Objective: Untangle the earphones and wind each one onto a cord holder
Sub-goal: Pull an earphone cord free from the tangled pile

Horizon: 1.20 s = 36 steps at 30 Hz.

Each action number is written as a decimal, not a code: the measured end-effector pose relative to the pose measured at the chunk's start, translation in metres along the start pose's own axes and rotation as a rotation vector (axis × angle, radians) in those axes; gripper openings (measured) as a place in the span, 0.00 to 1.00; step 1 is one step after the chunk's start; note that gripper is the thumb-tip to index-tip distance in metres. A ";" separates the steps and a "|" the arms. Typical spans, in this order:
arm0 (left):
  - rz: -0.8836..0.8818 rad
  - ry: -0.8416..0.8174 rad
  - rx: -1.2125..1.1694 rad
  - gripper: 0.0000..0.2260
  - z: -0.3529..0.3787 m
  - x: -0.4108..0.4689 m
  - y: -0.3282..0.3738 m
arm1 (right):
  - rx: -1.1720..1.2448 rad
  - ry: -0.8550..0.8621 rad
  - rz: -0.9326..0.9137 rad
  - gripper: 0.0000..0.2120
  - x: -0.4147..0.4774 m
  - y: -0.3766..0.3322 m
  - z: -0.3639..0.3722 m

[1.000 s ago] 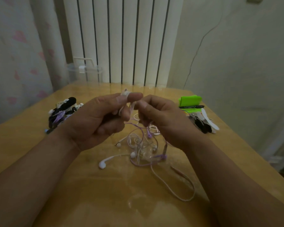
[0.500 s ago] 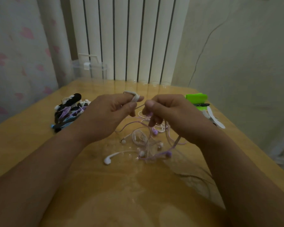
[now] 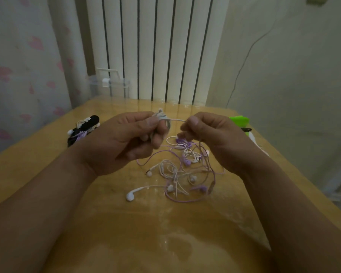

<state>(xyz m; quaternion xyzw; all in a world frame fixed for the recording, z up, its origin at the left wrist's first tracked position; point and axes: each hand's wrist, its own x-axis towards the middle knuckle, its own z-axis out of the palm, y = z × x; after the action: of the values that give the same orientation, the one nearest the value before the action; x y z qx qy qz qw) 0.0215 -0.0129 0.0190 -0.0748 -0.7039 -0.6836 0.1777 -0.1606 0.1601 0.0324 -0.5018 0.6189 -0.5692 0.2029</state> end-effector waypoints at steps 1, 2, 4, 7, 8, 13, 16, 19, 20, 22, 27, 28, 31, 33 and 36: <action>0.020 -0.016 -0.063 0.12 0.000 0.001 -0.001 | 0.046 -0.006 0.007 0.13 0.001 0.000 0.002; 0.035 -0.025 -0.131 0.12 0.001 0.002 -0.001 | 0.112 -0.002 0.019 0.12 0.002 0.002 0.004; 0.052 -0.016 -0.270 0.13 0.000 0.003 -0.002 | 0.226 0.033 0.044 0.12 0.004 0.003 0.005; 0.099 0.010 -0.408 0.15 0.001 0.001 -0.001 | 0.182 0.066 0.060 0.10 0.004 0.005 0.004; 0.114 0.041 -0.426 0.16 0.002 0.002 0.000 | 0.108 0.066 0.058 0.09 0.004 0.006 0.003; 0.118 0.366 -0.102 0.14 0.009 0.009 0.000 | -0.370 -0.146 0.032 0.09 -0.005 0.000 0.017; 0.124 0.421 0.549 0.15 0.010 0.006 -0.005 | -0.347 -0.237 -0.005 0.08 -0.009 -0.006 0.026; 0.144 0.278 0.896 0.12 0.011 0.005 -0.011 | -0.229 -0.100 -0.037 0.08 -0.006 -0.007 0.018; 0.127 0.261 0.919 0.11 0.011 0.004 -0.009 | -0.194 -0.039 -0.033 0.08 -0.004 -0.006 0.014; 0.067 0.230 0.920 0.14 0.009 0.004 -0.005 | -0.070 0.041 0.000 0.07 0.000 -0.003 0.007; -0.065 0.069 0.823 0.16 0.006 0.002 -0.004 | 0.367 0.009 0.002 0.07 0.003 -0.005 -0.003; -0.092 0.065 0.683 0.15 0.006 0.001 -0.001 | 0.395 0.013 -0.001 0.08 0.003 -0.005 -0.004; -0.088 0.084 0.188 0.14 0.006 0.000 0.006 | 0.341 0.068 -0.009 0.09 0.004 0.000 -0.004; -0.034 0.098 -0.017 0.15 0.003 0.001 0.003 | 0.210 0.095 -0.009 0.07 0.005 0.005 0.002; -0.011 0.111 -0.129 0.15 0.003 0.001 -0.004 | 0.032 0.080 0.014 0.07 0.003 0.011 0.016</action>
<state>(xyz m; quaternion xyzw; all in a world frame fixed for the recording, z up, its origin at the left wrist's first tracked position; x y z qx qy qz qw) 0.0185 -0.0104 0.0158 -0.0440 -0.6478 -0.7317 0.2076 -0.1526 0.1475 0.0194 -0.4708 0.6211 -0.5971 0.1899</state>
